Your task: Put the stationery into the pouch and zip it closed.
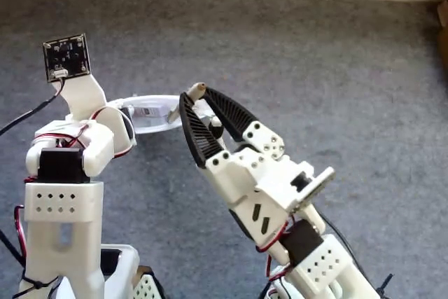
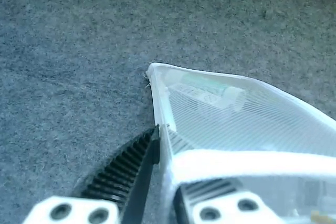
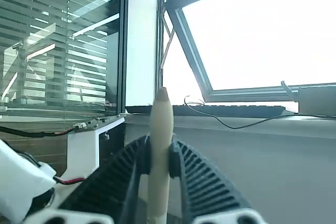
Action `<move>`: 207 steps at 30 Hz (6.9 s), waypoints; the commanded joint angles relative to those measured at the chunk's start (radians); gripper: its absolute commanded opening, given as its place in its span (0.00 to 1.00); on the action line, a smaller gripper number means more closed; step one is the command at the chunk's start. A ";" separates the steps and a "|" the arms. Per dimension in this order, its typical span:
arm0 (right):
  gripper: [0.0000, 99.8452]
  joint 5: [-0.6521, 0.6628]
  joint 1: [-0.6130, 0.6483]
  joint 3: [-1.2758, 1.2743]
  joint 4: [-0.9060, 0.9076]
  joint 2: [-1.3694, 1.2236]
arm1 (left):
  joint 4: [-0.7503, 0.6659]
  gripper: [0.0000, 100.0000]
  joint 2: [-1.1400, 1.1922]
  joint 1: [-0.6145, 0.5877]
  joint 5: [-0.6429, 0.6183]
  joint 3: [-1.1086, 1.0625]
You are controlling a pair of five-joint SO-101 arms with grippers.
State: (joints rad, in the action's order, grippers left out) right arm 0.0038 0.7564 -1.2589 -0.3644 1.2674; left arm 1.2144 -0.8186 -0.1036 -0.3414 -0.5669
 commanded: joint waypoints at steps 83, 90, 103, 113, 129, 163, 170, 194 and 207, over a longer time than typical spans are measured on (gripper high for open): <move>0.16 -0.021 -0.137 0.166 1.125 0.038 | -0.058 0.01 -0.025 -0.035 0.000 -0.019; 0.24 -0.018 -0.122 0.085 0.984 0.002 | -0.058 0.01 -0.025 -0.035 0.000 -0.019; 0.27 0.037 -0.041 0.053 0.811 -0.002 | -0.057 0.01 -0.025 -0.038 0.000 -0.019; 0.20 0.038 -0.096 -0.054 0.650 -0.002 | -0.054 0.01 -0.025 -0.038 0.000 -0.019; 0.20 0.040 -0.107 0.038 0.615 -0.263 | -0.052 0.01 -0.025 -0.039 0.000 -0.019; 0.09 0.041 -0.107 0.038 0.613 -0.128 | -0.052 0.01 -0.025 -0.039 0.002 -0.019; 0.12 0.038 -0.110 0.042 0.613 -0.128 | -0.052 0.01 -0.025 -0.039 0.002 -0.019; 0.15 0.038 -0.116 0.036 0.610 -0.039 | -0.058 0.01 -0.025 -0.039 0.020 -0.019; 0.14 0.040 -0.119 0.039 0.610 -0.139 | -0.054 0.01 -0.027 -0.039 0.020 -0.027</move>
State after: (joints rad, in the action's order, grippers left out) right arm 0.0299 0.6322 -1.2789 0.2677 1.1124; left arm 1.1868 -0.8232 -0.1235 -0.3322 -0.5930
